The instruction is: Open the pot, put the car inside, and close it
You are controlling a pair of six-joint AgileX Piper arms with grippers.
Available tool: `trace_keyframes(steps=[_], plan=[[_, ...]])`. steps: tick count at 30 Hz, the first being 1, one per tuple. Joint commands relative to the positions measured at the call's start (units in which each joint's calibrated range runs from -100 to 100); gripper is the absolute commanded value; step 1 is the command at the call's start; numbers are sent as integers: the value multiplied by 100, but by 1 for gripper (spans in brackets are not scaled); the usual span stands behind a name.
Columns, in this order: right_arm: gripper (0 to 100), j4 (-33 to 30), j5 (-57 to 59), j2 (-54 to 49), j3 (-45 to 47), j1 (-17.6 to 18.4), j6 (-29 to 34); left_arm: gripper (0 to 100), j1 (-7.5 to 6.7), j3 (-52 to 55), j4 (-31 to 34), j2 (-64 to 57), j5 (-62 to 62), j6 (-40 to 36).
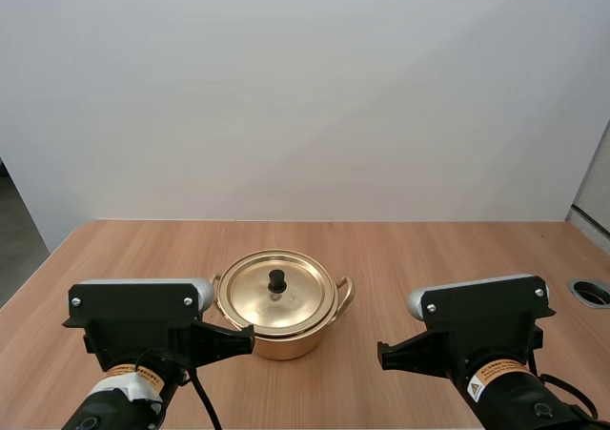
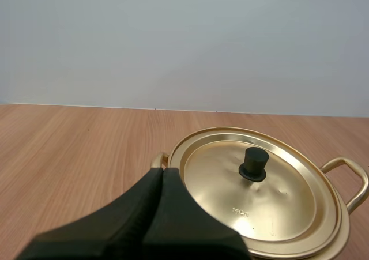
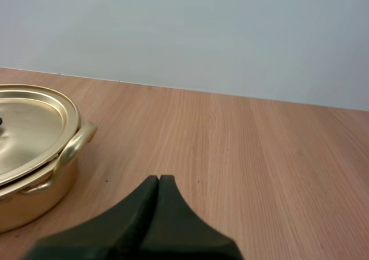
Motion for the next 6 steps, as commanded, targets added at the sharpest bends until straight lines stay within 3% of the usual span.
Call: trace_keyframes(steps=[1, 6], plan=[[0, 4, 0, 0, 0, 2, -4, 0, -1, 0, 6, 0, 2, -4], [0, 4, 0, 0, 0, 2, -4, 0, -1, 0, 6, 0, 2, -4]])
